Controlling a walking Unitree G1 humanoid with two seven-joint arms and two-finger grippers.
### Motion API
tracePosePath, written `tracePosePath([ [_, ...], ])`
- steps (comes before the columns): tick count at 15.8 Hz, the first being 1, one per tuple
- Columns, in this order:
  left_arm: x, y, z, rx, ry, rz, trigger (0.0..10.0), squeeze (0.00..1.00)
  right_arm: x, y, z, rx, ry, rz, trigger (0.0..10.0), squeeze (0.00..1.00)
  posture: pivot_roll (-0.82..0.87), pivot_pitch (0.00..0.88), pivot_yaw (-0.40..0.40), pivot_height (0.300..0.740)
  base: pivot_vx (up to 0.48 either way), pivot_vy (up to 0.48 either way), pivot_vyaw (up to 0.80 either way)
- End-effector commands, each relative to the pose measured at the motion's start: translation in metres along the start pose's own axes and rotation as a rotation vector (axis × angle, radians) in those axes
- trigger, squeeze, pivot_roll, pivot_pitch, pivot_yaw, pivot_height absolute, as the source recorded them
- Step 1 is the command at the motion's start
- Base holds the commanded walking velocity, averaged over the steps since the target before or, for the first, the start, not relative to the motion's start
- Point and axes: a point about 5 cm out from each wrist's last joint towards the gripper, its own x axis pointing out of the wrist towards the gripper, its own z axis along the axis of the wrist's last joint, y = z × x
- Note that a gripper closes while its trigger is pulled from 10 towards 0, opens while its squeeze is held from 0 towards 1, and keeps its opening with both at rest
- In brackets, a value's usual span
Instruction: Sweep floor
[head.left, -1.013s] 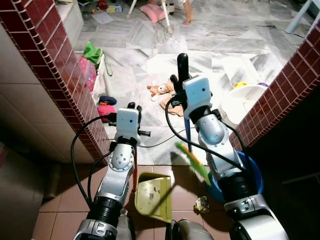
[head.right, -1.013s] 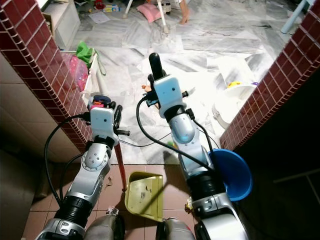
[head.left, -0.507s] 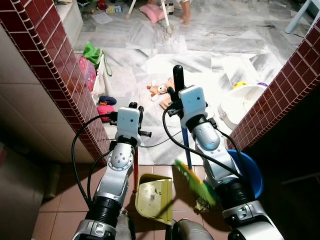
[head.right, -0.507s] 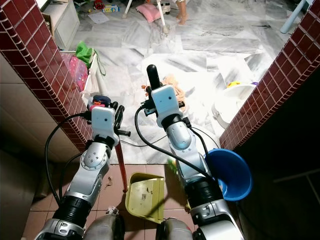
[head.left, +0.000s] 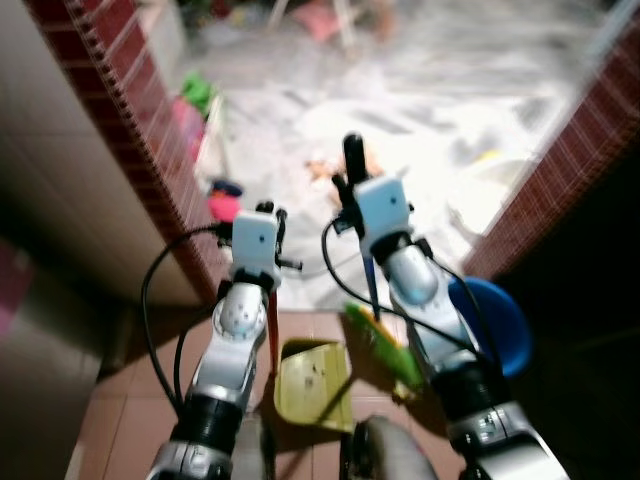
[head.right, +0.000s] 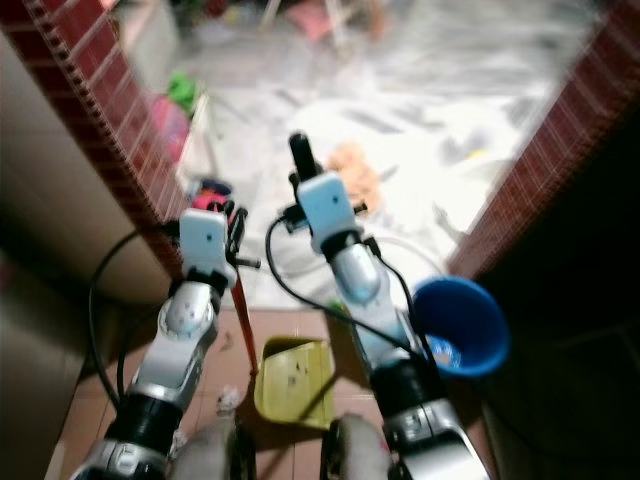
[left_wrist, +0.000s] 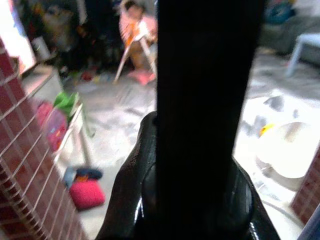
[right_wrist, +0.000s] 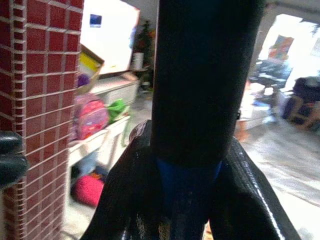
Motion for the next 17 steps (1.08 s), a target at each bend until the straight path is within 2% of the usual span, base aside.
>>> tracePosePath([
  [1, -0.006, -0.003, -0.014, 0.005, 0.074, -0.026, 10.0, 0.0, 0.006, -0.001, 0.024, -0.046, -0.122, -0.001, 10.0, 0.0, -0.03, 0.09, -0.01, 0.731, -0.292, 0.0, 0.0],
  [3, -0.006, -0.003, -0.013, 0.005, 0.072, -0.023, 10.0, 0.0, 0.006, -0.002, 0.037, -0.091, -0.208, -0.018, 10.0, 0.0, -0.03, 0.09, -0.01, 0.731, -0.287, 0.0, 0.0],
  [4, -0.006, -0.001, -0.011, 0.008, 0.058, -0.016, 10.0, 0.0, 0.006, 0.0, 0.04, -0.068, -0.225, -0.002, 10.0, 0.0, -0.03, 0.09, -0.01, 0.731, 0.0, 0.0, 0.0],
  [5, -0.005, 0.0, -0.008, 0.027, 0.039, -0.007, 10.0, 0.0, 0.007, 0.002, 0.041, -0.042, -0.226, 0.015, 10.0, 0.0, -0.03, 0.09, -0.01, 0.731, 0.0, 0.0, 0.0],
  [8, -0.001, 0.015, 0.006, 0.102, -0.036, 0.087, 10.0, 0.0, 0.007, 0.003, 0.043, -0.059, -0.245, 0.01, 10.0, 0.0, -0.02, 0.079, -0.015, 0.731, 0.0, 0.0, 0.0],
  [12, 0.002, 0.029, 0.014, 0.118, -0.085, 0.173, 10.0, 0.0, 0.005, 0.007, 0.038, -0.075, -0.24, 0.019, 10.0, 0.0, -0.02, 0.073, -0.016, 0.731, 0.0, 0.0, 0.0],
  [15, 0.006, 0.027, 0.015, 0.115, -0.114, 0.194, 10.0, 0.0, 0.003, 0.01, 0.033, -0.098, -0.222, 0.028, 10.0, 0.0, -0.02, 0.077, -0.014, 0.731, 0.0, 0.0, 0.0],
  [17, 0.009, 0.021, 0.015, 0.075, -0.105, 0.167, 10.0, 0.0, 0.001, 0.01, 0.03, -0.113, -0.211, 0.014, 10.0, 0.0, -0.02, 0.104, -0.008, 0.731, 0.0, 0.0, 0.0],
])
